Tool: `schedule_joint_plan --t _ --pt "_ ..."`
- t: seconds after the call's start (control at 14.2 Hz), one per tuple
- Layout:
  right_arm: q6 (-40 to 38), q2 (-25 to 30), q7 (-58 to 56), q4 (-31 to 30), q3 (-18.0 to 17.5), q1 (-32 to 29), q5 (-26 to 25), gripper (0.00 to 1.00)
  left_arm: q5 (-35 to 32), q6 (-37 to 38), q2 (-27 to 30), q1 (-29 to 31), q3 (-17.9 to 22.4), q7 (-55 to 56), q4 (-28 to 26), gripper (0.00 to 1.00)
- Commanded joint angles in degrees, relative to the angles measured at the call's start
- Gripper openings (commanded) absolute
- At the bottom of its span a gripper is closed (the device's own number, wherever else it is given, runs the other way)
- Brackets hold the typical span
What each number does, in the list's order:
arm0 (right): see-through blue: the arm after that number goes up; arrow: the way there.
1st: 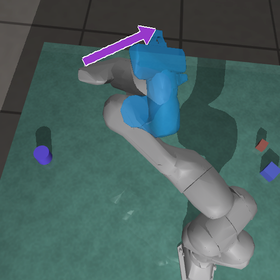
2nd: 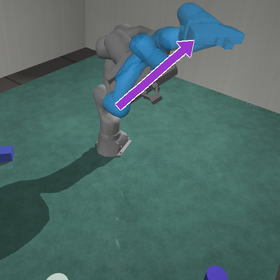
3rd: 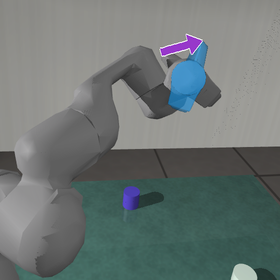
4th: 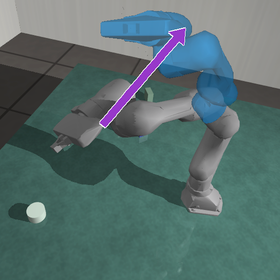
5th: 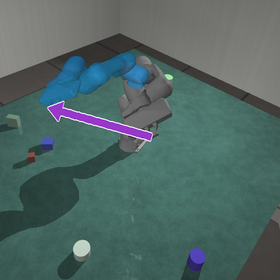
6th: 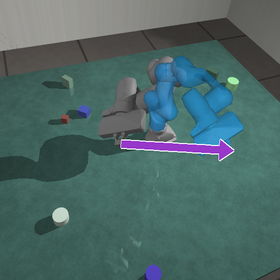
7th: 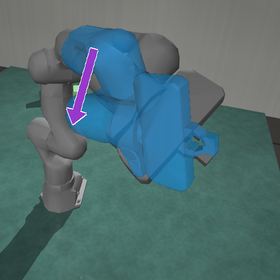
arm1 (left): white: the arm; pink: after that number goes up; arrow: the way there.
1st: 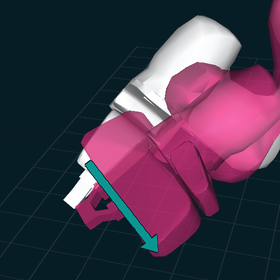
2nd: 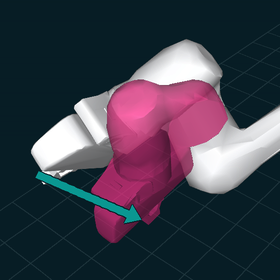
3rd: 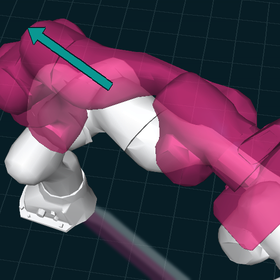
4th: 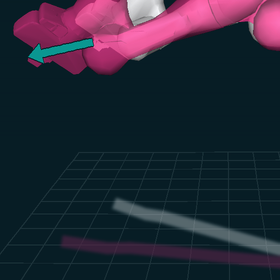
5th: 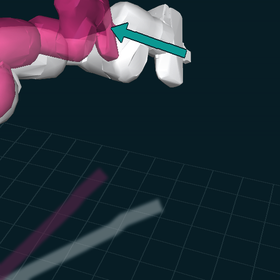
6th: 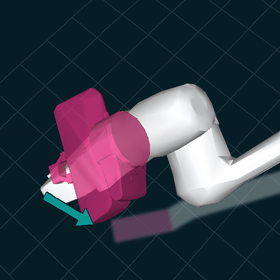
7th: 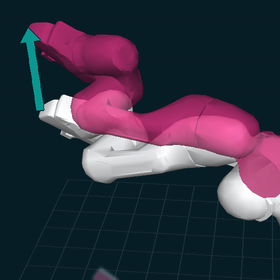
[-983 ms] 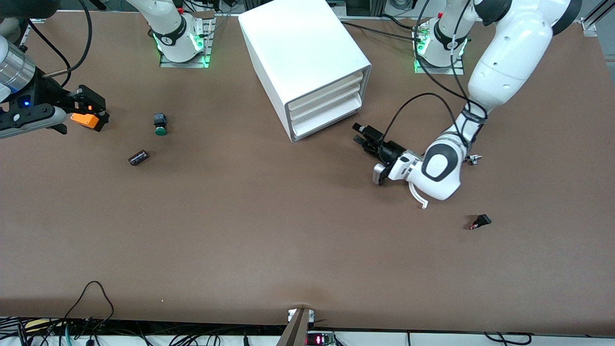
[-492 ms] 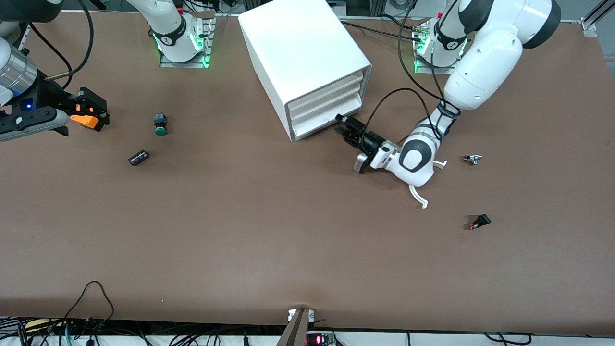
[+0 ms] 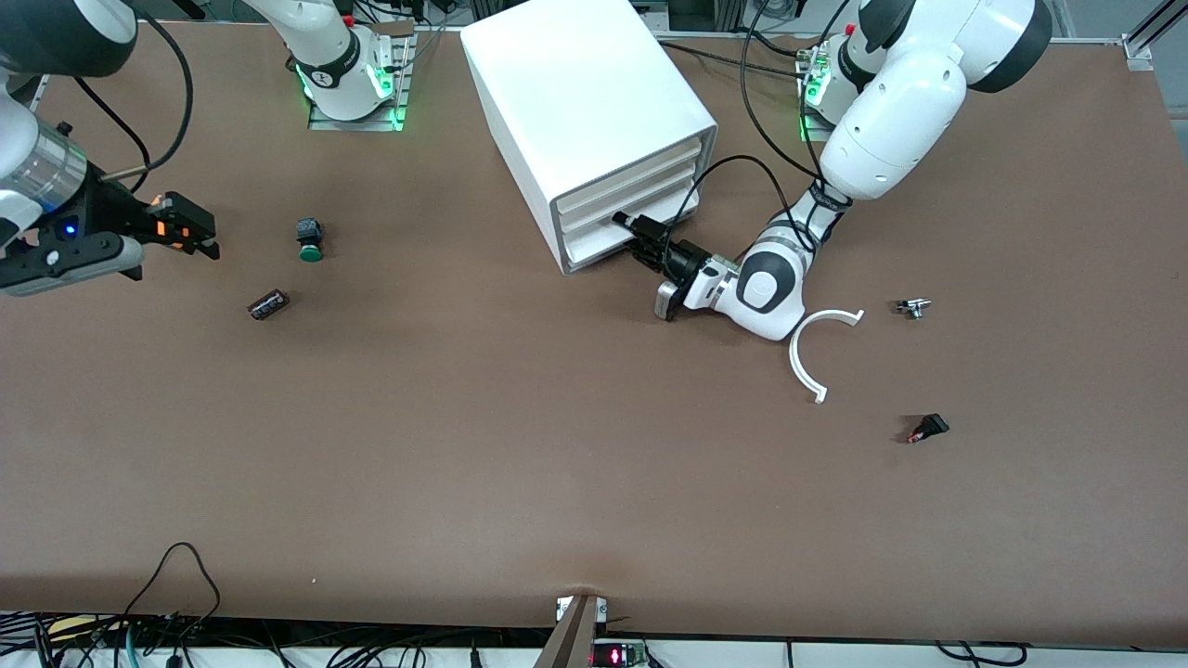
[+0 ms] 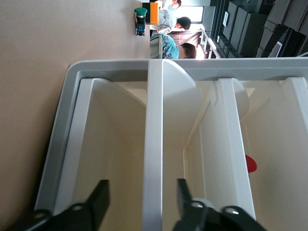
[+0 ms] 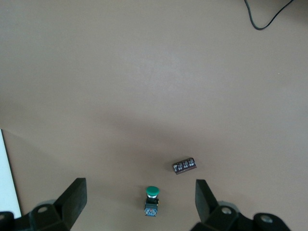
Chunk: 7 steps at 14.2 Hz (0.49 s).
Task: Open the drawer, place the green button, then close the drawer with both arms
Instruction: 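Pull the drawer open with the left gripper while the right gripper reaches out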
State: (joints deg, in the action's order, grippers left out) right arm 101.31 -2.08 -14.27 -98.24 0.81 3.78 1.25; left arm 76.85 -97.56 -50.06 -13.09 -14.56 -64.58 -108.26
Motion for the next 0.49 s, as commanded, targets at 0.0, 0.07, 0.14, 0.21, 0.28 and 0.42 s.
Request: schedule_joint_plan --t 0.0,0.07,0.14,0.21,0.28,0.42 --pt "0.0 -1.9 -0.2 1.1 -0.3 -0.7 0.7 1.0 1.7 -0.5 1.7 -0.2 0.2 -0.7 -1.9 0.4" --pt "-0.2 -1.6 -0.1 1.1 -0.3 -0.6 0.5 1.0 1.7 -0.5 1.8 -0.1 0.2 -0.3 -2.0 0.38" --pt "-0.4 -1.4 -0.7 1.0 -0.3 -0.6 0.2 1.0 1.6 -0.5 1.9 0.1 0.2 0.1 -2.0 0.33" --pt "-0.6 -2.0 -0.9 1.0 -0.2 -0.7 -0.1 1.0 1.6 -0.5 2.0 0.1 0.2 0.7 -2.0 0.27" --pt "-1.9 -2.3 -1.1 1.0 -0.1 -1.4 0.2 1.0 1.6 -0.5 2.2 0.0 0.2 1.3 -2.0 0.2" --pt "-3.3 -2.4 -1.6 1.0 0.2 -2.2 0.2 1.0 1.5 -0.5 2.4 0.0 0.4 2.3 -2.0 0.15"
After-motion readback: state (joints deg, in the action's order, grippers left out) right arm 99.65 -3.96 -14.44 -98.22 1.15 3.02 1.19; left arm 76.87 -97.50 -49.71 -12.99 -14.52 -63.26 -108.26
